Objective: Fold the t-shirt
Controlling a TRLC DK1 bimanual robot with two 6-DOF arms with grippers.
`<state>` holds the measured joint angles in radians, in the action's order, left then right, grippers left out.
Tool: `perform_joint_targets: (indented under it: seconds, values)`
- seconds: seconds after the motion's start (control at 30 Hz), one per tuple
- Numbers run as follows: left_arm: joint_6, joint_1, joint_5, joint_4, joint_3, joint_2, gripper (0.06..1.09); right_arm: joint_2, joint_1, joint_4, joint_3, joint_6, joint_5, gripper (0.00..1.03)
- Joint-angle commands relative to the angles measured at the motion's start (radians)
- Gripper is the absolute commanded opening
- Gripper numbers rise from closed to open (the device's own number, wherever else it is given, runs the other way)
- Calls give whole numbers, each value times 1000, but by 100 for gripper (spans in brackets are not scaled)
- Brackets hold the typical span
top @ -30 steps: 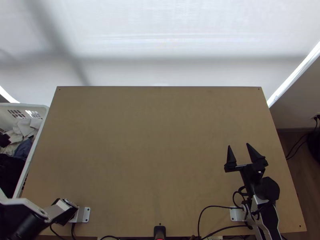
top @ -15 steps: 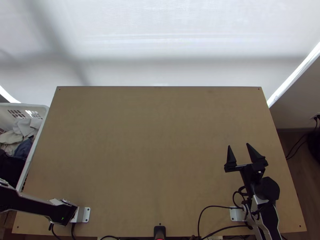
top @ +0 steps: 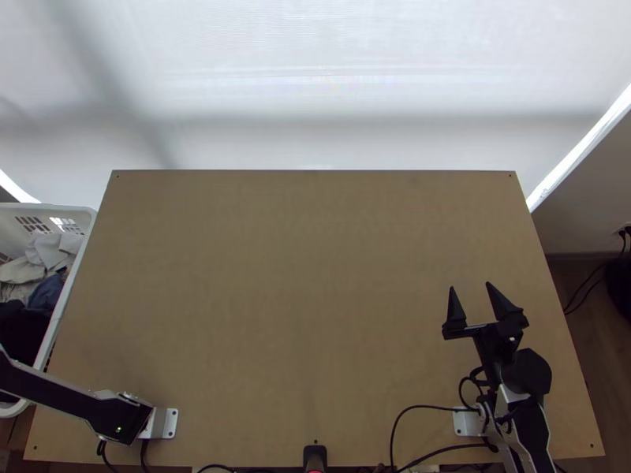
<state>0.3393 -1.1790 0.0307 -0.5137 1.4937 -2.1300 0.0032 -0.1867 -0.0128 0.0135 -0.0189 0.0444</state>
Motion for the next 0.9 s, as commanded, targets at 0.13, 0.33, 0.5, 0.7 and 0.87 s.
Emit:
perform_joint_targets:
  seconds: [0.13, 0.33, 0.5, 0.7, 0.87]
  values:
    - [63, 7, 8, 122, 42, -56, 10, -6, 4, 19, -6, -16, 9, 98]
    - [-31, 53, 107, 84, 69, 173, 10, -6, 4, 19, -6, -16, 9, 98]
    - [-74, 131, 193, -5, 103, 375, 9, -6, 6, 19, -6, -16, 9, 98]
    - [-129, 283, 209, -88, 74, 594, 9, -6, 4, 19, -6, -16, 9, 98]
    - [-218, 464, 202, -103, 43, 739, 9, -6, 4, 19, -6, -16, 9, 98]
